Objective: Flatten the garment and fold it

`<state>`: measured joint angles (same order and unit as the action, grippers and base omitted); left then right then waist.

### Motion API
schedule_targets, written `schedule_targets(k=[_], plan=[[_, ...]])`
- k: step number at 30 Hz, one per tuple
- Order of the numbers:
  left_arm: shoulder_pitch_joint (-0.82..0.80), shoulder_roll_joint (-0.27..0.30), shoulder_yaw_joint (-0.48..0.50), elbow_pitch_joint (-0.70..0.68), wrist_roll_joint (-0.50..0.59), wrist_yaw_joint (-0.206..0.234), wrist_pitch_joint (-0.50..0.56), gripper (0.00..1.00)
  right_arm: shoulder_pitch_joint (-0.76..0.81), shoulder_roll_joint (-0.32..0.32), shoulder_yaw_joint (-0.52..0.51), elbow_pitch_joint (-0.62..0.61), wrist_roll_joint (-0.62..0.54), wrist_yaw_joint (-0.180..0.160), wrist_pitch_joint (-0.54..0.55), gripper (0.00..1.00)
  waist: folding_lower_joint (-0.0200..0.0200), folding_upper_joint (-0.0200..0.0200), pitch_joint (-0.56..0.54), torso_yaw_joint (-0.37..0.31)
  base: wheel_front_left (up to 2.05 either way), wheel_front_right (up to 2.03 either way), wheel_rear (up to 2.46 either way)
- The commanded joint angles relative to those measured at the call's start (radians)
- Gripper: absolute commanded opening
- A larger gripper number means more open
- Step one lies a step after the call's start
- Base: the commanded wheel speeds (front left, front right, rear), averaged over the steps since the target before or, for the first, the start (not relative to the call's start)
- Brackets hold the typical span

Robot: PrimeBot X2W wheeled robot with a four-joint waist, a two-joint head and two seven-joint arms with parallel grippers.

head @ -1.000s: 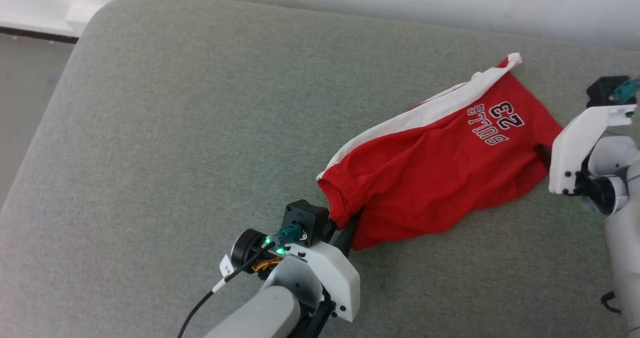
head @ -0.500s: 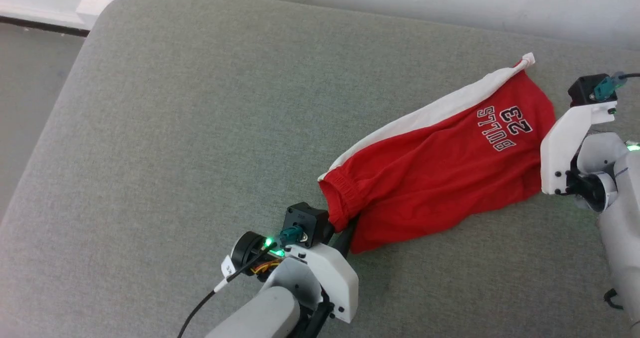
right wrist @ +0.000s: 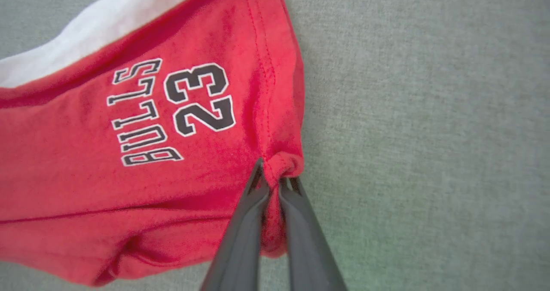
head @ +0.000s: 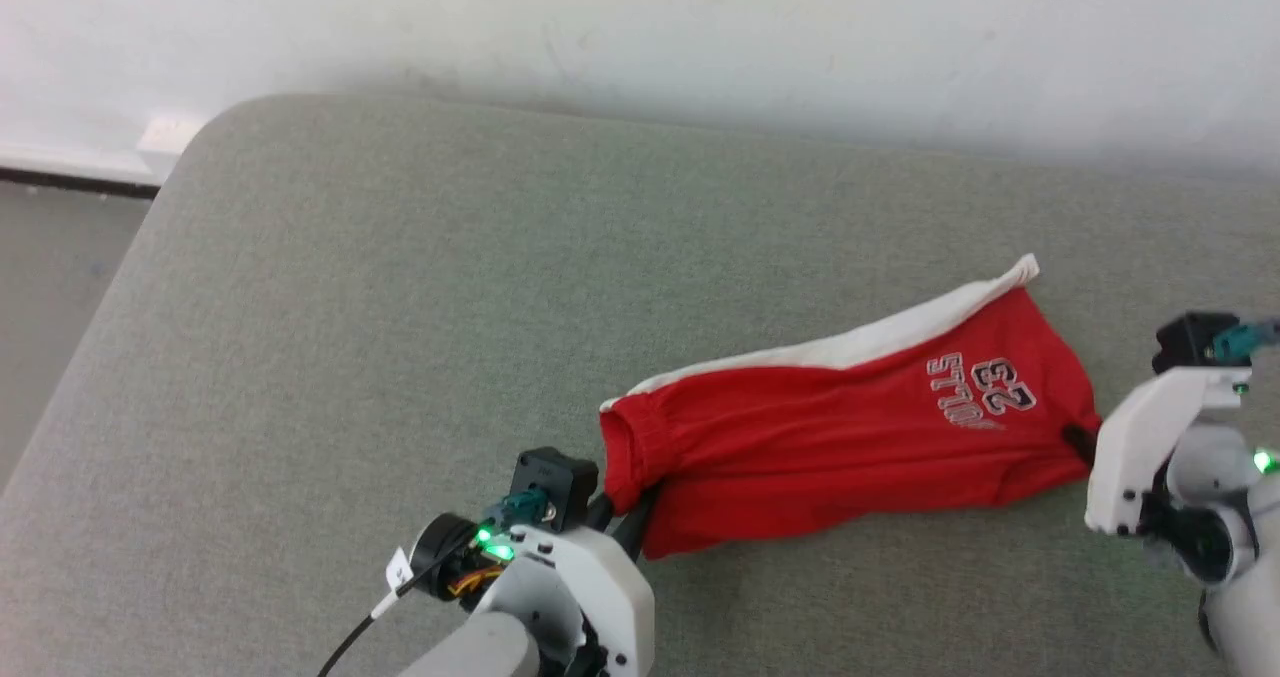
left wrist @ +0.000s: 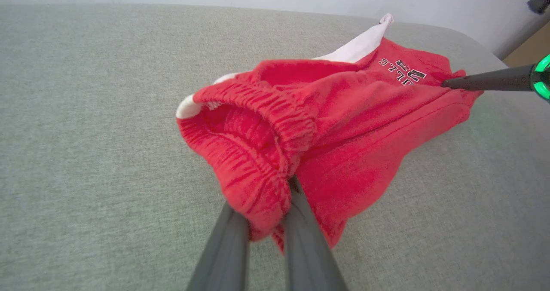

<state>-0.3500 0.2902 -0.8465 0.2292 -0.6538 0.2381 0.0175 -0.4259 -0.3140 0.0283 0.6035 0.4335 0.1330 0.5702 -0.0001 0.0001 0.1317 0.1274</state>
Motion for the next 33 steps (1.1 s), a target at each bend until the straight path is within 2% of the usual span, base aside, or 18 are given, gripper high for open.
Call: schedule_targets(k=[1,5,13,17,22,23,24,25,28,33], plan=[[0.028,0.022,0.004,-0.01,-0.017,-0.006,0.004,0.0,0.069,-0.001,-0.017,-0.058,0.018,-0.002,-0.01,0.0,0.0001,-0.0001,-0.059,-0.041,0.0,0.0,0.0],[0.065,0.053,-0.005,-0.035,-0.037,-0.02,0.027,0.0,0.221,0.04,-0.089,-0.22,0.041,-0.002,-0.022,0.0,0.0001,-0.0001,-0.087,-0.057,0.0,0.0,0.0],[0.122,0.121,-0.036,-0.067,-0.061,-0.051,0.084,0.0,0.527,0.207,-0.22,-0.533,-0.03,-0.002,-0.006,0.0,0.0001,-0.0001,-0.097,-0.079,0.0,0.0,0.0],[0.149,0.149,-0.05,-0.066,-0.079,-0.063,0.119,0.0,0.609,0.25,-0.218,-0.586,-0.046,-0.002,0.001,0.0,0.0001,-0.0001,-0.093,-0.086,0.0,0.0,0.0],[0.166,0.154,-0.055,-0.044,-0.097,-0.072,0.13,0.0,0.629,0.26,-0.206,-0.559,-0.086,-0.002,-0.017,0.0,0.0001,-0.0001,-0.085,-0.087,0.0,0.0,0.0],[0.166,0.153,-0.057,-0.039,-0.097,-0.075,0.129,0.0,0.625,0.26,-0.204,-0.556,-0.1,-0.002,-0.025,0.38,0.0001,-0.0001,-0.084,-0.085,0.0,0.0,0.0],[0.164,0.151,-0.06,-0.034,-0.095,-0.079,0.126,0.42,0.619,0.258,-0.2,-0.554,-0.109,-0.002,-0.031,1.0,0.0001,-0.0001,-0.084,-0.083,0.0,0.0,0.0],[0.162,0.15,-0.06,-0.029,-0.091,-0.077,0.119,1.0,0.614,0.252,-0.192,-0.556,-0.113,-0.002,-0.032,1.0,0.0001,-0.0001,-0.085,-0.08,0.0,0.0,0.0],[0.159,0.145,-0.061,-0.021,-0.086,-0.076,0.108,1.0,0.603,0.24,-0.193,-0.57,-0.108,-0.002,-0.035,1.0,0.0001,-0.0001,-0.09,-0.073,0.0,0.0,0.0],[0.155,0.149,-0.041,-0.053,-0.064,-0.066,0.034,1.0,0.592,0.173,-0.2,-0.635,-0.106,-0.002,0.003,1.0,0.0001,-0.0001,-0.112,-0.051,0.0,0.0,0.0]])
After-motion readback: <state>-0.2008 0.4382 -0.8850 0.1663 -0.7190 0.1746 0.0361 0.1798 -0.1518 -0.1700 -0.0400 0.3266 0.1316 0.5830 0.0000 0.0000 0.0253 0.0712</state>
